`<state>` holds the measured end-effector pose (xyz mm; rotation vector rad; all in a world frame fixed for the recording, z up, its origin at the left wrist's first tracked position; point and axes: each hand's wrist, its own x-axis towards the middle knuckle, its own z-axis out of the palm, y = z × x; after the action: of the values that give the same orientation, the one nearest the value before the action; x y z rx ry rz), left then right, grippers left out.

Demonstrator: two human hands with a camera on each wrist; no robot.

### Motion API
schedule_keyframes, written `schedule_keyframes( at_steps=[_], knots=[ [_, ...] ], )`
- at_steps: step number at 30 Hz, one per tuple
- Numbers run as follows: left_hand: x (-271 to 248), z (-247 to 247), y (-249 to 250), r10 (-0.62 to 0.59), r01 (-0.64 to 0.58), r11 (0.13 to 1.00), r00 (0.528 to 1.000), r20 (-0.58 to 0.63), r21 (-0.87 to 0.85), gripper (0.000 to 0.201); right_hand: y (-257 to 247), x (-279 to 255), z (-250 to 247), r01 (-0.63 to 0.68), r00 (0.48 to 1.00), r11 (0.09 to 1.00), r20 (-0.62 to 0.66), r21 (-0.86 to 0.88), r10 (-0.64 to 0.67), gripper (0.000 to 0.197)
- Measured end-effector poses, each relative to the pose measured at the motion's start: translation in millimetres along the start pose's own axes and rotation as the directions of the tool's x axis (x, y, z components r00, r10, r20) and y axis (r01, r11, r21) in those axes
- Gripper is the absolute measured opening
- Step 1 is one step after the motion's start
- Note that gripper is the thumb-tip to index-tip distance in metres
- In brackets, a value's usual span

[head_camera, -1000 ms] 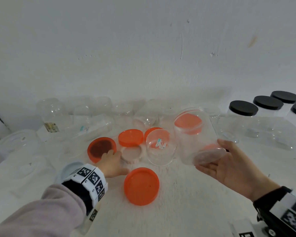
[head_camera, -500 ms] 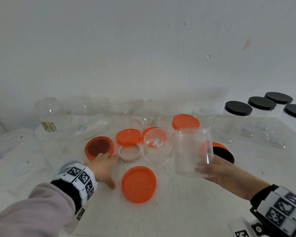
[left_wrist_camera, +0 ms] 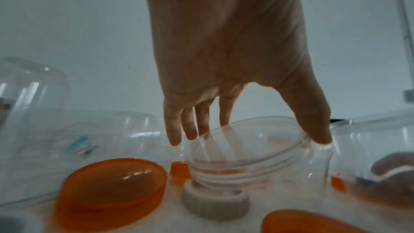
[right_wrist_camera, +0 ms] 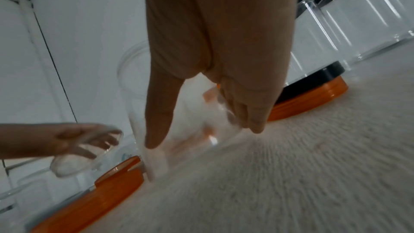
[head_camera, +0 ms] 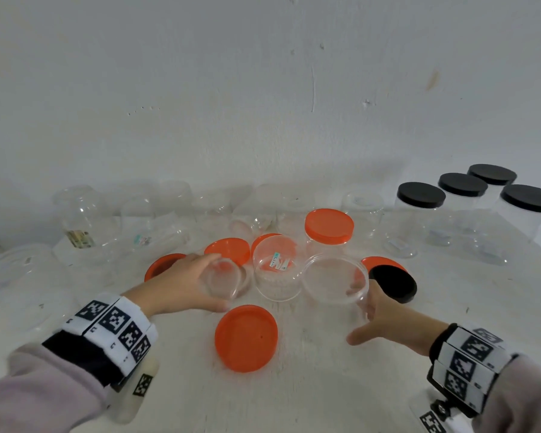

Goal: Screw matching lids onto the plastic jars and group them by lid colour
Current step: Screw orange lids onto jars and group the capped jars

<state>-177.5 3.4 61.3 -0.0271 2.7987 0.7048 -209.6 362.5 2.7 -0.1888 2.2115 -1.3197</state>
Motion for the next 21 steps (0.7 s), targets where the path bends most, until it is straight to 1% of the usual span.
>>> schedule_keyframes(
  at_steps=[1, 2, 4, 7, 9, 12, 16, 21],
  knots=[
    [-0.5, -0.6, 8.1, 0.049, -0.05, 0.998, 0.999, -0.015, -0.04, 0.122, 0.1, -0.2, -0.1, 0.004, 1.0, 1.0, -0.014, 0.012, -0.003, 0.106],
    [-2.1, -0.5, 17.3, 0.1, -0.101, 0.992, 0.995, -0.026, -0.07, 0.12, 0.1, -0.7, -0.4, 0.008, 1.0, 1.0, -0.02, 0.028, -0.007, 0.105],
    [-5.4, 2.0, 37.3, 0.184, -0.187, 0.978, 0.982, -0.035, -0.094, 0.115, -0.7, -1.4, -1.7, 0.02, 1.0, 0.998, -0.006, 0.057, -0.019, 0.113],
    [-7.4, 9.7, 67.2, 0.294, -0.296, 0.954, 0.955, -0.028, -0.059, 0.111, -4.0, -3.9, -2.6, 0.05, 0.999, 0.996, 0.006, 0.075, -0.051, 0.117],
    [-4.8, 14.9, 84.7, 0.345, -0.345, 0.938, 0.938, -0.021, -0.032, 0.112, -7.1, -5.3, -2.0, 0.077, 0.997, 0.994, 0.0, 0.075, -0.077, 0.122],
    [4.3, 21.9, 104.0, 0.38, -0.38, 0.925, 0.925, -0.012, -0.011, 0.109, -12.9, -3.8, 0.7, 0.13, 0.992, 0.989, -0.02, 0.071, -0.129, 0.127],
    [19.5, 31.6, 127.1, 0.381, -0.38, 0.924, 0.925, 0.001, 0.025, 0.109, -16.8, 1.7, 6.2, 0.185, 0.982, 0.98, -0.052, 0.07, -0.181, 0.117],
    [28.8, 46.5, 147.4, 0.38, -0.383, 0.918, 0.924, 0.049, 0.103, 0.107, -14.6, 0.5, 7.3, 0.199, 0.98, 0.979, -0.028, 0.038, -0.198, 0.111]
  ],
)
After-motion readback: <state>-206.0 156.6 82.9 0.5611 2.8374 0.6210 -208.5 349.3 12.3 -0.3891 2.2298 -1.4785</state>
